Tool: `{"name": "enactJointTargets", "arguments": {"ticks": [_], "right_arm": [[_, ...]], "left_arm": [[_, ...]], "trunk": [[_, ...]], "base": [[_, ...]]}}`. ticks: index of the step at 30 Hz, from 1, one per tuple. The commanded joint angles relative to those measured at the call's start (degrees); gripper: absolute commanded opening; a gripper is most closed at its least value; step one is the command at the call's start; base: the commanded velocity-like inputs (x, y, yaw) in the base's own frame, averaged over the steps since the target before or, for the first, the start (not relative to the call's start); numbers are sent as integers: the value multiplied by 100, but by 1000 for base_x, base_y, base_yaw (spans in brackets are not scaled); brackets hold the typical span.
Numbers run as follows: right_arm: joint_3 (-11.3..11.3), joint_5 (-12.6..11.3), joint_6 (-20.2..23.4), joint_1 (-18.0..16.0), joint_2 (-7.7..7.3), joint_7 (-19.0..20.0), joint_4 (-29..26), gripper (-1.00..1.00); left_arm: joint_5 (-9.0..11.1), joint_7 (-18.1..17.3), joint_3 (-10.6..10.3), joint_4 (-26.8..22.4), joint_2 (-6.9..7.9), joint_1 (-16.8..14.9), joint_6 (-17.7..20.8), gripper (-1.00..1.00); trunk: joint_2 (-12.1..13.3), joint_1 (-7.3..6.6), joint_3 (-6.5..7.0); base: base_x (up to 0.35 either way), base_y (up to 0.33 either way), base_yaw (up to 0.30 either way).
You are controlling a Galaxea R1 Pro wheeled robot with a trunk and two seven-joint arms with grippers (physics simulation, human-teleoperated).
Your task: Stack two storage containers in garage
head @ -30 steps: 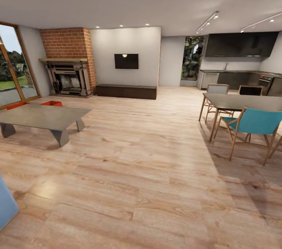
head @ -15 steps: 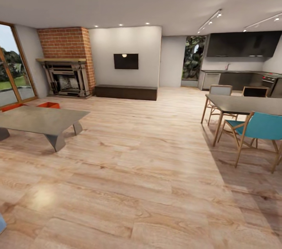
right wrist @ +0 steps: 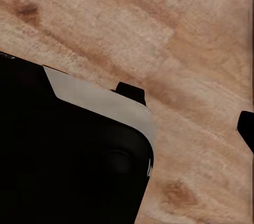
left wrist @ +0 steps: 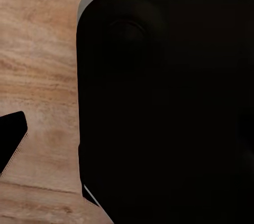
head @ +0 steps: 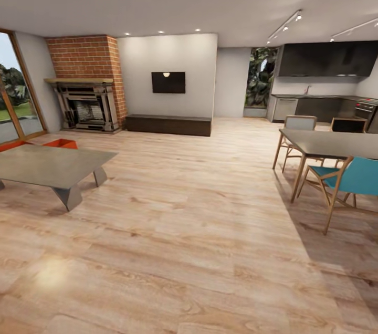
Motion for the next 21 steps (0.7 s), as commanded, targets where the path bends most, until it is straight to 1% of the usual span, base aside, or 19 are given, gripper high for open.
{"name": "enactJointTargets", "arguments": {"ticks": [1,21], "right_arm": [[48,-53,-25,-4,4,-11,11,100],[55,-53,-33,-4,3,-11,10,100]], "left_arm": [[11,2,4,0,0,-2,-10,100],[11,2,4,1,0,-2,-10,100]], "trunk": [[-2,3,-6],[-2,3,-6]], "base": [[322,0,0],[322,0,0]]}}
